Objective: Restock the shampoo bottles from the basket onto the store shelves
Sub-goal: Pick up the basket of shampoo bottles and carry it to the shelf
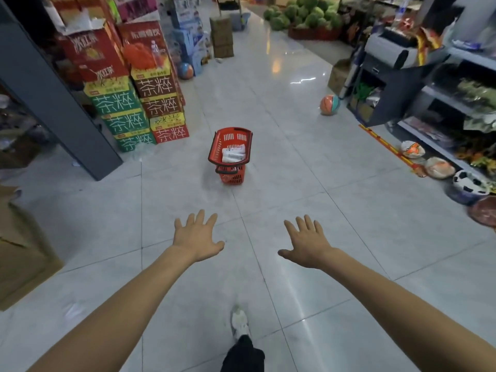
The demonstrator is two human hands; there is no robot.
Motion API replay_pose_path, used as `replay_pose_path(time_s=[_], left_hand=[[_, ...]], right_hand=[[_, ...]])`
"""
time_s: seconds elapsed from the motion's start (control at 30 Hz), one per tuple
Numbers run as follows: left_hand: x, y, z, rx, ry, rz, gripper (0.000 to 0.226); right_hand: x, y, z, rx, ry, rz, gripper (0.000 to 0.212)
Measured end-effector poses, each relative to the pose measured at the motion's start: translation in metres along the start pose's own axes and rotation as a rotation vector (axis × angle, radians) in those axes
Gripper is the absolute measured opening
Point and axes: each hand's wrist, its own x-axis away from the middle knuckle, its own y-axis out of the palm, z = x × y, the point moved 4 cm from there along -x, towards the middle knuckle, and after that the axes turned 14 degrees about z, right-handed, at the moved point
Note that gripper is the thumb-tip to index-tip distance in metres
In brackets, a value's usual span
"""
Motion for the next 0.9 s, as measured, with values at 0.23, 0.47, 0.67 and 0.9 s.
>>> replay_pose_path(time_s=[0.23,0.47,0.67,0.9], left_hand=[[-0.173,0.007,-0.007,0.022,0.001,-0.052,0.092],[-0.336,-0.025,-0.012,0.036,0.013,-0.010,0.087],[-0.447,-0.023,0.014,0.046,0.041,-0.066,0.086],[-0.586,-0.036,0.032,0.075,-0.020,-0.095,0.087]], right_hand=[[-0.165,-0.019,0.055,0.052,0.040,-0.059,0.097],[-0.294,-0.066,0.105,-0.013,0.120,-0.003,0.092],[-0.394,-0.052,0.162,0.010,0.143,-0.104,0.096],[-0.553,-0.063,0.217,0.005,0.032,-0.117,0.094]])
